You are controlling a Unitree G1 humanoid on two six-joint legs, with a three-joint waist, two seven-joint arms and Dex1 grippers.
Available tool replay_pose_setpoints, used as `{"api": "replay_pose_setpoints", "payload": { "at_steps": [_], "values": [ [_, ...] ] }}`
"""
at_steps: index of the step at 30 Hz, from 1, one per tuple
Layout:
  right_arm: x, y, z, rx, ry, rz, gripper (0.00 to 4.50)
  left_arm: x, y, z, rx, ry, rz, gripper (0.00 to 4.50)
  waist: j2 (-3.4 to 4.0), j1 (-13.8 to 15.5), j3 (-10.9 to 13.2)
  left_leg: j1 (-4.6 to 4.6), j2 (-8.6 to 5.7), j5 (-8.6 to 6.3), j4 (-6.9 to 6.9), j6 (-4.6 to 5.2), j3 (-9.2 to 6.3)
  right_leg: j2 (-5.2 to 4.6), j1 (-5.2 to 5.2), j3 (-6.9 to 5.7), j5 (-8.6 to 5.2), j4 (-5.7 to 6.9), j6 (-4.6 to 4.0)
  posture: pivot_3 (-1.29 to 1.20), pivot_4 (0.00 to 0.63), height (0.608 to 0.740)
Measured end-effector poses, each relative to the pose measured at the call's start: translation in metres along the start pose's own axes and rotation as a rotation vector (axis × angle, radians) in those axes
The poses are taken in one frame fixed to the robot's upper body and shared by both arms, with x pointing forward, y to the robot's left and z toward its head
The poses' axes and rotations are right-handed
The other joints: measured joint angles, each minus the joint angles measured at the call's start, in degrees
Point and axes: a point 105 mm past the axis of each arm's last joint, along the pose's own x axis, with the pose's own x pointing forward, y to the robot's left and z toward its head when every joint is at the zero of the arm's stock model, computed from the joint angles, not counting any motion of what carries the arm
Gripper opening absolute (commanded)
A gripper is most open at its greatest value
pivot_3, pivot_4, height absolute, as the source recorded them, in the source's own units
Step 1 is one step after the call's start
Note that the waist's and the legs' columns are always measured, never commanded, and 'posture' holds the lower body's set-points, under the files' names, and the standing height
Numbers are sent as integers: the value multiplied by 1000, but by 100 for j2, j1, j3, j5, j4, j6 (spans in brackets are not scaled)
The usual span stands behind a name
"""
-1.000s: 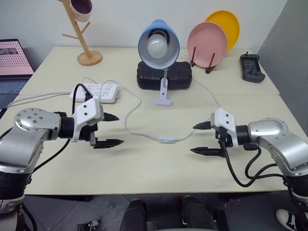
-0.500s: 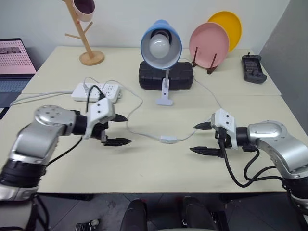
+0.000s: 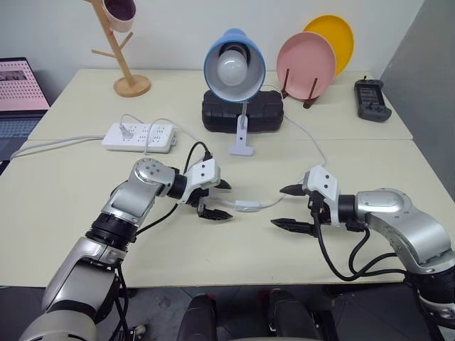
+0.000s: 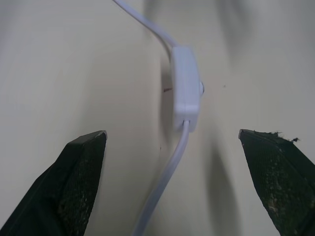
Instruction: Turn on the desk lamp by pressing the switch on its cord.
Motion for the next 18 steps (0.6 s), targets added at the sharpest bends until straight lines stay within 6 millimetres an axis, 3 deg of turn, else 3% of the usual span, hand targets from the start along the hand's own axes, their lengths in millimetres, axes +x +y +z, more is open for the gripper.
{"api": "replay_pose_setpoints", "payload": {
  "at_steps": [1,2,3,7,18],
  "values": [
    [0,1,-1,5,0,-1,4447,2,0,0,6,-1,-6,4500,0,3,0,0,0,0,1,0,0,0,2,0,0,0,0,0,150,740],
    [1,2,-1,12,-1,1,4500,5,1,1,9,-4,-16,4125,0,11,0,-1,-1,0,3,0,0,0,2,0,0,-1,0,0,150,740],
    [1,2,-1,13,-1,1,4500,9,1,2,12,-12,-25,4090,0,17,0,-1,-2,0,4,0,0,-1,3,0,0,-1,0,0,150,740],
    [1,2,-1,17,-3,-2,4500,25,3,8,26,-43,-51,3197,0,12,0,-2,-2,0,5,0,0,-1,4,0,1,-2,1,0,150,740],
    [1,1,-1,23,-1,-17,4500,25,1,7,38,-25,-94,1034,0,-6,0,-1,-2,0,4,0,-1,0,3,0,0,0,1,0,150,740]
  ]
}}
